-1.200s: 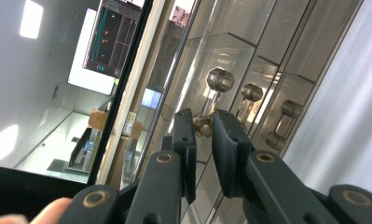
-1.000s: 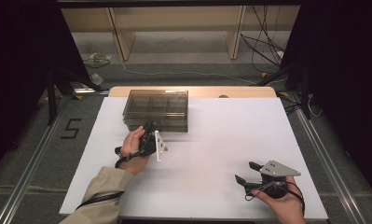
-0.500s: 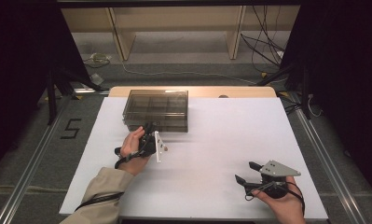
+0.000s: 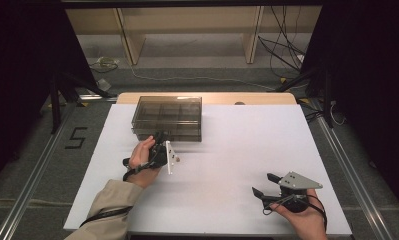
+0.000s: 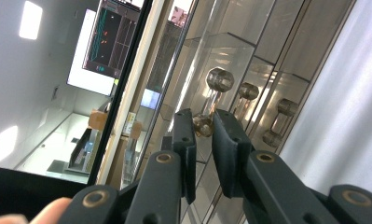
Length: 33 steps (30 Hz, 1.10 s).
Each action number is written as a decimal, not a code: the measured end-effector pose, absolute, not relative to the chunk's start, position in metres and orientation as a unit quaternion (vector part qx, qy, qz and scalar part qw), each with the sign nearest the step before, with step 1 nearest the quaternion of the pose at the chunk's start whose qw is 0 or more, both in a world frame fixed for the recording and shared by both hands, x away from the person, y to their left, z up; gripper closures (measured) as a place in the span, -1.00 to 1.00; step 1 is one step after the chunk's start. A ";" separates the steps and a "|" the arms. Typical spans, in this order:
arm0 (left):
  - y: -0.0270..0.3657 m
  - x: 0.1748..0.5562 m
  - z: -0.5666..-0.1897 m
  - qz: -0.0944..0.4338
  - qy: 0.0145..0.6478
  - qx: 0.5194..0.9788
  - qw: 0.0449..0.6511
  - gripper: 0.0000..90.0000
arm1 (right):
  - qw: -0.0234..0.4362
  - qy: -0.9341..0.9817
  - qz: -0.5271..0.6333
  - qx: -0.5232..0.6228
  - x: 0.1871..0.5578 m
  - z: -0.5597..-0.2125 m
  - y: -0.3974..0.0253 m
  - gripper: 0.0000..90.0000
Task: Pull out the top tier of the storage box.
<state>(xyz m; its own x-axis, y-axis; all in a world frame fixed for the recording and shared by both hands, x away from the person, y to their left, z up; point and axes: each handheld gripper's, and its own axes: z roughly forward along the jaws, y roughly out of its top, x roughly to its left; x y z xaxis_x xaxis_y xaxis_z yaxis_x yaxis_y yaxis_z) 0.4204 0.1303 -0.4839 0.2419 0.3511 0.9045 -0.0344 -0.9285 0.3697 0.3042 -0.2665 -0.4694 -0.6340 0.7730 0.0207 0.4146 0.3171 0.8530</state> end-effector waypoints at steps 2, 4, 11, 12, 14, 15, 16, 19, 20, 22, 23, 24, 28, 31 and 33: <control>0.130 0.420 -0.484 0.607 0.102 0.772 0.157 0.76 | 0.201 0.786 0.446 0.377 0.304 -0.470 -0.266 -0.39; 0.130 0.420 -0.484 0.607 0.102 0.773 0.156 0.76 | 0.201 0.786 0.446 0.378 0.304 -0.469 -0.266 -0.40; 0.130 0.418 -0.482 0.599 0.112 0.777 0.161 0.72 | 0.201 0.786 0.446 0.378 0.304 -0.469 -0.266 -0.39; 0.130 0.418 -0.482 0.599 0.112 0.777 0.161 0.69 | 0.201 0.786 0.446 0.377 0.304 -0.470 -0.266 -0.39; 0.129 0.417 -0.482 0.587 0.119 0.783 0.167 0.60 | 0.201 0.786 0.446 0.378 0.304 -0.469 -0.266 -0.40; 0.129 0.416 -0.481 0.583 0.123 0.785 0.169 0.55 | 0.201 0.786 0.446 0.378 0.304 -0.469 -0.266 -0.40; 0.129 0.416 -0.481 0.583 0.123 0.785 0.169 0.51 | 0.201 0.786 0.446 0.378 0.304 -0.469 -0.266 -0.40; 0.131 0.415 -0.477 0.569 0.127 0.794 0.173 0.39 | 0.201 0.787 0.446 0.377 0.304 -0.469 -0.266 -0.40; 0.131 0.414 -0.476 0.566 0.130 0.795 0.178 0.36 | 0.200 0.786 0.446 0.377 0.304 -0.469 -0.266 -0.40; 0.132 0.414 -0.474 0.560 0.133 0.796 0.186 0.34 | 0.200 0.786 0.446 0.378 0.304 -0.469 -0.266 -0.39; 0.133 0.413 -0.470 0.554 0.136 0.799 0.192 0.29 | 0.200 0.786 0.446 0.378 0.304 -0.469 -0.266 -0.40; 0.135 0.413 -0.467 0.548 0.138 0.802 0.193 0.28 | 0.200 0.787 0.446 0.377 0.304 -0.469 -0.266 -0.40; 0.138 0.415 -0.461 0.518 0.151 0.816 0.207 0.15 | 0.201 0.786 0.446 0.377 0.304 -0.469 -0.266 -0.40; 0.142 0.419 -0.452 0.463 0.159 0.842 0.225 -0.01 | 0.200 0.787 0.446 0.377 0.305 -0.470 -0.266 -0.39; 0.144 0.422 -0.447 0.434 0.169 0.854 0.232 -0.16 | 0.200 0.787 0.445 0.377 0.305 -0.470 -0.266 -0.39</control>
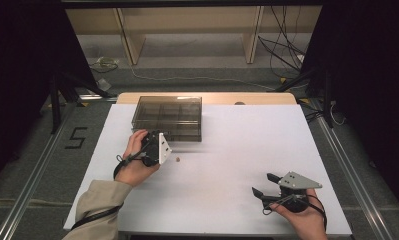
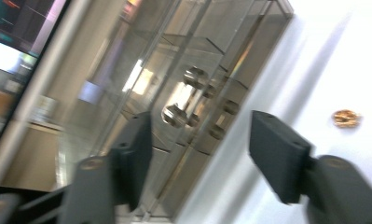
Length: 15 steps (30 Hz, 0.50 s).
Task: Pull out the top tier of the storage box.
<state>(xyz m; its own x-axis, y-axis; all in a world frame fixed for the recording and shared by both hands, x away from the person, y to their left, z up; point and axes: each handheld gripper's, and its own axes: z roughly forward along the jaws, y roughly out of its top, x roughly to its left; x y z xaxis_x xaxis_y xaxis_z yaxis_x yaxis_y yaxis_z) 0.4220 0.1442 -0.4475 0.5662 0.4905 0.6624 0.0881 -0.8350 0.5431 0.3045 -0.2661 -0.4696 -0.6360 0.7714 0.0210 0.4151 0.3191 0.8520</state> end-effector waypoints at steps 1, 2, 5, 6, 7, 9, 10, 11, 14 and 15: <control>0.144 0.422 -0.447 0.434 0.169 0.854 0.232 -0.17 | 0.200 0.787 0.445 0.377 0.305 -0.470 -0.266 -0.39; 0.146 0.424 -0.442 0.418 0.165 0.865 0.224 -0.20 | 0.200 0.787 0.445 0.377 0.305 -0.470 -0.266 -0.39; 0.147 0.426 -0.438 0.401 0.168 0.871 0.229 -0.25 | 0.200 0.787 0.445 0.377 0.305 -0.470 -0.266 -0.39; 0.148 0.427 -0.436 0.391 0.168 0.874 0.233 -0.25 | 0.199 0.788 0.444 0.378 0.305 -0.470 -0.266 -0.39; 0.148 0.428 -0.434 0.386 0.167 0.877 0.233 -0.27 | 0.199 0.788 0.444 0.377 0.305 -0.470 -0.266 -0.39; 0.148 0.431 -0.428 0.365 0.167 0.887 0.228 -0.29 | 0.199 0.788 0.444 0.378 0.305 -0.470 -0.266 -0.40; 0.149 0.436 -0.421 0.353 0.161 0.894 0.223 -0.29 | 0.199 0.788 0.444 0.378 0.305 -0.470 -0.266 -0.39; 0.149 0.438 -0.419 0.348 0.161 0.896 0.222 -0.27 | 0.199 0.788 0.444 0.378 0.305 -0.470 -0.266 -0.39; 0.150 0.446 -0.411 0.327 0.164 0.905 0.216 -0.26 | 0.199 0.787 0.445 0.378 0.305 -0.470 -0.266 -0.39; 0.150 0.446 -0.411 0.327 0.164 0.905 0.216 -0.25 | 0.199 0.787 0.445 0.378 0.305 -0.470 -0.266 -0.39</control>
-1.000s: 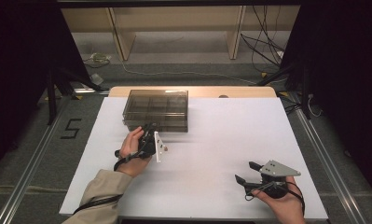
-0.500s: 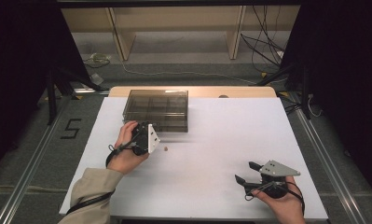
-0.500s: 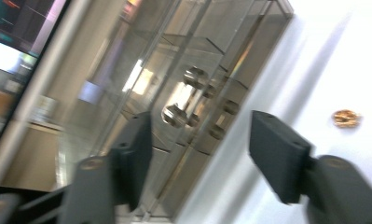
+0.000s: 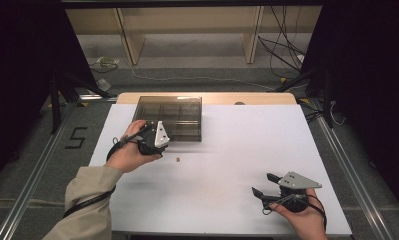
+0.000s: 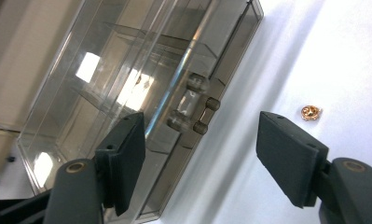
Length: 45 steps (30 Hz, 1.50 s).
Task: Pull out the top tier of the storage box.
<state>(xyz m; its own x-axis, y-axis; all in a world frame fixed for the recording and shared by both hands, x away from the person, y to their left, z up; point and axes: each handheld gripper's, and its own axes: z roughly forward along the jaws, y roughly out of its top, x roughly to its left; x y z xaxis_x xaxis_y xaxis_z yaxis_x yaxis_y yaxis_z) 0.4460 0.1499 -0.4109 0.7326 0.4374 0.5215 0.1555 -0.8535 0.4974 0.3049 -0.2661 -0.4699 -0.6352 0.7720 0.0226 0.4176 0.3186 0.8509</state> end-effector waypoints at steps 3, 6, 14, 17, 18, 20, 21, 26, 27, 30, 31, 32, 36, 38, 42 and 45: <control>0.152 0.455 -0.404 0.318 0.162 0.912 0.203 -0.21 | 0.200 0.786 0.445 0.379 0.305 -0.470 -0.266 -0.39; 0.152 0.461 -0.399 0.310 0.159 0.916 0.199 -0.17 | 0.200 0.787 0.445 0.378 0.305 -0.470 -0.266 -0.39; 0.153 0.472 -0.388 0.295 0.160 0.923 0.189 0.01 | 0.199 0.787 0.444 0.378 0.305 -0.470 -0.266 -0.39; 0.151 0.477 -0.385 0.292 0.153 0.928 0.176 0.08 | 0.199 0.787 0.445 0.378 0.305 -0.470 -0.266 -0.39; 0.151 0.477 -0.385 0.292 0.153 0.928 0.176 0.12 | 0.199 0.787 0.445 0.378 0.305 -0.470 -0.266 -0.39; 0.151 0.478 -0.385 0.289 0.151 0.929 0.173 0.16 | 0.199 0.787 0.444 0.378 0.305 -0.470 -0.266 -0.39; 0.150 0.480 -0.384 0.289 0.148 0.931 0.169 0.18 | 0.199 0.787 0.445 0.378 0.305 -0.470 -0.266 -0.39; 0.148 0.482 -0.384 0.286 0.140 0.934 0.163 0.24 | 0.199 0.788 0.444 0.378 0.305 -0.470 -0.266 -0.39; 0.147 0.483 -0.384 0.282 0.133 0.937 0.158 0.25 | 0.199 0.787 0.445 0.378 0.305 -0.470 -0.266 -0.39; 0.145 0.483 -0.383 0.282 0.128 0.938 0.158 0.26 | 0.199 0.787 0.444 0.378 0.305 -0.470 -0.266 -0.39; 0.145 0.483 -0.383 0.282 0.128 0.938 0.158 0.27 | 0.199 0.787 0.444 0.378 0.305 -0.470 -0.266 -0.39; 0.144 0.483 -0.383 0.282 0.127 0.938 0.156 0.27 | 0.199 0.787 0.444 0.378 0.305 -0.470 -0.266 -0.39; 0.141 0.485 -0.382 0.282 0.121 0.940 0.150 0.30 | 0.199 0.788 0.444 0.378 0.305 -0.470 -0.266 -0.39; 0.140 0.486 -0.382 0.279 0.120 0.941 0.151 0.29 | 0.200 0.787 0.445 0.379 0.305 -0.470 -0.266 -0.39; 0.137 0.487 -0.382 0.277 0.114 0.943 0.145 0.31 | 0.200 0.787 0.444 0.378 0.305 -0.470 -0.266 -0.39; 0.136 0.489 -0.382 0.276 0.111 0.944 0.141 0.32 | 0.200 0.787 0.445 0.379 0.305 -0.470 -0.266 -0.39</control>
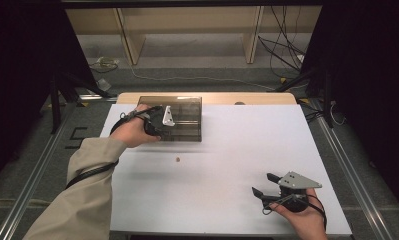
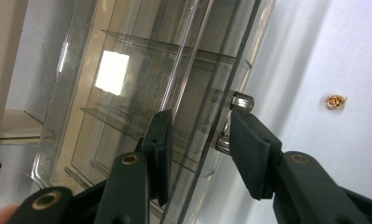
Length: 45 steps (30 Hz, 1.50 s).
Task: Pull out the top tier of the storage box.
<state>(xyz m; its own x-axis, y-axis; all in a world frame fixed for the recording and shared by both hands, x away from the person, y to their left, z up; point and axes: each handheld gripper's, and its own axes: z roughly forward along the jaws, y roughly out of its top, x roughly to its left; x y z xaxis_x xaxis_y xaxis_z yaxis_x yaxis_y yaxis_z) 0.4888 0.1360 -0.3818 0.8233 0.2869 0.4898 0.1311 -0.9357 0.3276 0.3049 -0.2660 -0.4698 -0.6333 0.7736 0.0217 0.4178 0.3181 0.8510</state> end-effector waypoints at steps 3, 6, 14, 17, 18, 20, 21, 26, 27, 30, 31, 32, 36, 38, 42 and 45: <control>0.136 0.490 -0.382 0.274 0.113 0.944 0.142 0.32 | 0.200 0.787 0.444 0.378 0.305 -0.470 -0.266 -0.39; 0.135 0.490 -0.381 0.272 0.109 0.946 0.139 0.33 | 0.200 0.788 0.444 0.378 0.305 -0.470 -0.266 -0.39; 0.134 0.490 -0.381 0.265 0.102 0.949 0.136 0.34 | 0.199 0.788 0.443 0.378 0.305 -0.470 -0.266 -0.39; 0.134 0.490 -0.381 0.264 0.098 0.951 0.131 0.34 | 0.199 0.787 0.445 0.379 0.305 -0.470 -0.266 -0.39; 0.133 0.491 -0.380 0.265 0.095 0.951 0.129 0.35 | 0.199 0.787 0.445 0.379 0.305 -0.470 -0.266 -0.39; 0.133 0.491 -0.380 0.262 0.091 0.952 0.127 0.36 | 0.199 0.788 0.444 0.378 0.305 -0.470 -0.266 -0.39; 0.133 0.491 -0.380 0.262 0.091 0.952 0.127 0.36 | 0.199 0.788 0.444 0.378 0.305 -0.470 -0.266 -0.39; 0.130 0.490 -0.379 0.263 0.085 0.953 0.125 0.37 | 0.199 0.788 0.444 0.378 0.305 -0.470 -0.266 -0.39; 0.129 0.490 -0.379 0.261 0.084 0.954 0.123 0.38 | 0.199 0.788 0.444 0.378 0.305 -0.470 -0.266 -0.39; 0.127 0.490 -0.380 0.258 0.078 0.956 0.119 0.40 | 0.199 0.788 0.444 0.378 0.305 -0.470 -0.266 -0.39; 0.127 0.490 -0.380 0.258 0.078 0.956 0.119 0.40 | 0.199 0.788 0.444 0.378 0.305 -0.470 -0.266 -0.39; 0.126 0.491 -0.381 0.258 0.078 0.956 0.118 0.41 | 0.199 0.788 0.444 0.378 0.305 -0.470 -0.266 -0.39; 0.125 0.491 -0.382 0.252 0.079 0.958 0.113 0.44 | 0.199 0.787 0.444 0.378 0.305 -0.470 -0.266 -0.39; 0.124 0.491 -0.383 0.253 0.077 0.958 0.115 0.46 | 0.200 0.787 0.445 0.379 0.305 -0.470 -0.266 -0.39; 0.124 0.492 -0.382 0.248 0.073 0.960 0.111 0.50 | 0.199 0.787 0.444 0.379 0.305 -0.470 -0.266 -0.39; 0.123 0.492 -0.383 0.243 0.070 0.961 0.110 0.54 | 0.199 0.787 0.445 0.379 0.305 -0.470 -0.266 -0.39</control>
<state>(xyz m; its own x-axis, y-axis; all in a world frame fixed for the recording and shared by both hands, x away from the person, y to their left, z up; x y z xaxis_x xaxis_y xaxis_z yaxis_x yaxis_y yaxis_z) 0.4923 0.1233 -0.3826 0.8722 0.1887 0.4513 0.0823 -0.9661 0.2449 0.3054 -0.2660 -0.4702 -0.6340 0.7730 0.0233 0.4188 0.3179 0.8506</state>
